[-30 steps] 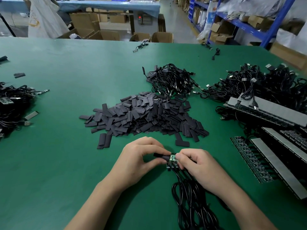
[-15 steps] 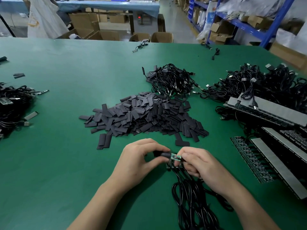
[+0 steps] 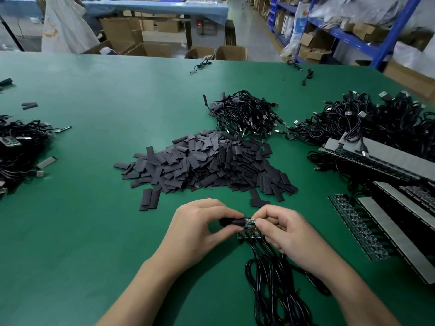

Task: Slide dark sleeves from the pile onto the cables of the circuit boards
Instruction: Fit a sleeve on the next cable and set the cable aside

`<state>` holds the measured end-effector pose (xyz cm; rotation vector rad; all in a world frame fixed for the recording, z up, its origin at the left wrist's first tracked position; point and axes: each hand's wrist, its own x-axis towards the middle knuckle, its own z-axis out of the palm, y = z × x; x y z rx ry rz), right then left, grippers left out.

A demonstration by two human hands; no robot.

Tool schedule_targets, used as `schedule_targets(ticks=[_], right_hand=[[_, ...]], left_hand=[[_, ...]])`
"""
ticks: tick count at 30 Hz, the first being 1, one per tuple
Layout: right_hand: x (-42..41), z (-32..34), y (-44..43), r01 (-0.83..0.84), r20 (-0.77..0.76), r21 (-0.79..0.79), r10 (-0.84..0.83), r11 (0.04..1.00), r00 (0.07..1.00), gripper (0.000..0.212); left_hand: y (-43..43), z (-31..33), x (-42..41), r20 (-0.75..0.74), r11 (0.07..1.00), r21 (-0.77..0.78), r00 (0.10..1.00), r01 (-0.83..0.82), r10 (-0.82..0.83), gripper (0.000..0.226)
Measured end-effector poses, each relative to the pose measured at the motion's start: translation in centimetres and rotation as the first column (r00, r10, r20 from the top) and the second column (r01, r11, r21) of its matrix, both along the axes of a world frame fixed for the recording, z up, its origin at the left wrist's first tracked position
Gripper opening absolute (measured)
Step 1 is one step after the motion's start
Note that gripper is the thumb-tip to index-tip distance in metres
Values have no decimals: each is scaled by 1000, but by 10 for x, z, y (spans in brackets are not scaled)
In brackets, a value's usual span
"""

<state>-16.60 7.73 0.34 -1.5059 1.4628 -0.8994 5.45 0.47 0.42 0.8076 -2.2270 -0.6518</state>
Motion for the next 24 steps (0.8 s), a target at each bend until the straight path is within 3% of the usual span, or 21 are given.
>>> schedule_targets(ticks=[24], right_hand=[[6,-1,0,57,-121,-32,-61,998,991,17]], left_hand=[[1,-8,-6,-58,998,-59,998,-3,-1,19]])
